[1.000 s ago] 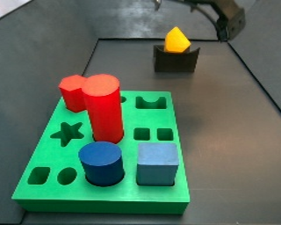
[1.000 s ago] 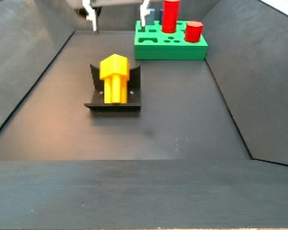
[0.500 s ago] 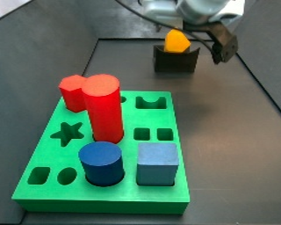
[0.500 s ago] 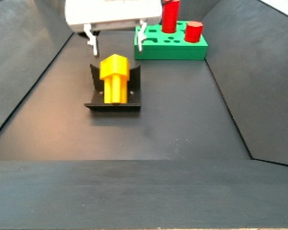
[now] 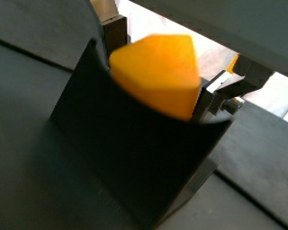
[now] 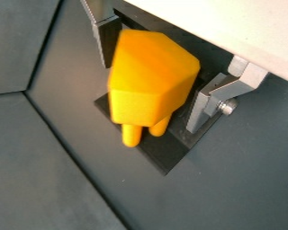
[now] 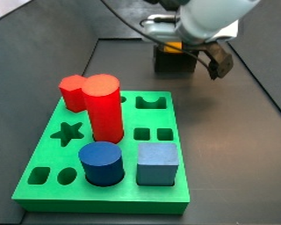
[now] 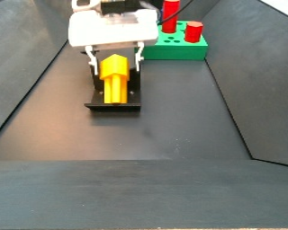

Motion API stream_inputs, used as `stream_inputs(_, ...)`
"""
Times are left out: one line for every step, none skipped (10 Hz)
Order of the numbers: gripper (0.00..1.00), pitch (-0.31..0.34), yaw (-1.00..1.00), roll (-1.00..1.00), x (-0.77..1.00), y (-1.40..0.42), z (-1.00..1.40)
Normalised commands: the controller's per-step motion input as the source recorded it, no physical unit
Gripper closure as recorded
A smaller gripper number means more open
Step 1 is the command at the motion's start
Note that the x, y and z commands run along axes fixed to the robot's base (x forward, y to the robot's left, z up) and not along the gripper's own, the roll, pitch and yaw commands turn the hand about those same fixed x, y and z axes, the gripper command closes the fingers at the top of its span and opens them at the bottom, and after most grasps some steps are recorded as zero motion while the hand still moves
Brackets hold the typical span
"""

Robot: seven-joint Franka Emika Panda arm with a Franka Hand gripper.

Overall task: Pick up the 3 prong object. Move up. Place the 3 prong object on the fixture. Regrasp the 3 prong object. Move to above the board. Insert the 3 prong object.
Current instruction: Regrasp the 3 prong object, then move to above the board.

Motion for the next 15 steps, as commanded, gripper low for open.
stream_inputs(0.0, 0.057, 0.09, 0.14, 0.11, -0.03, -0.28)
stream_inputs(0.0, 0.057, 0.09, 0.12, 0.1, -0.06, -0.21)
stream_inputs(0.0, 0.057, 0.09, 0.13, 0.07, -0.07, -0.18)
stream_inputs(1.0, 0.0, 0.0, 0.0, 0.0, 0.0, 0.0)
stream_inputs(1.0, -0.238, -0.07, 0.21, -0.04, 0.01, 1.0)
stream_inputs(1.0, -0.236, -0.08, 0.2, -0.04, 0.01, 1.0)
stream_inputs(1.0, -0.207, -0.11, 0.14, -0.05, 0.01, 1.0)
stream_inputs(1.0, -0.178, -0.12, 0.1, -0.05, 0.01, 1.0)
stream_inputs(1.0, -0.093, -0.15, 0.02, -0.06, 0.01, 1.0)
stream_inputs(1.0, -0.06, -0.16, 0.0, -0.06, 0.01, 1.0)
stream_inputs(1.0, 0.003, -0.16, -0.04, -0.06, 0.01, 1.0)
stream_inputs(1.0, 0.05, -0.14, -0.06, -0.06, 0.01, 1.0)
stream_inputs(1.0, 0.066, -0.12, -0.06, -0.07, 0.01, 1.0)
stream_inputs(1.0, 0.088, -0.08, -0.07, -0.07, 0.01, 1.0)
stream_inputs(1.0, 0.1, -0.05, -0.07, -0.07, 0.01, 1.0)
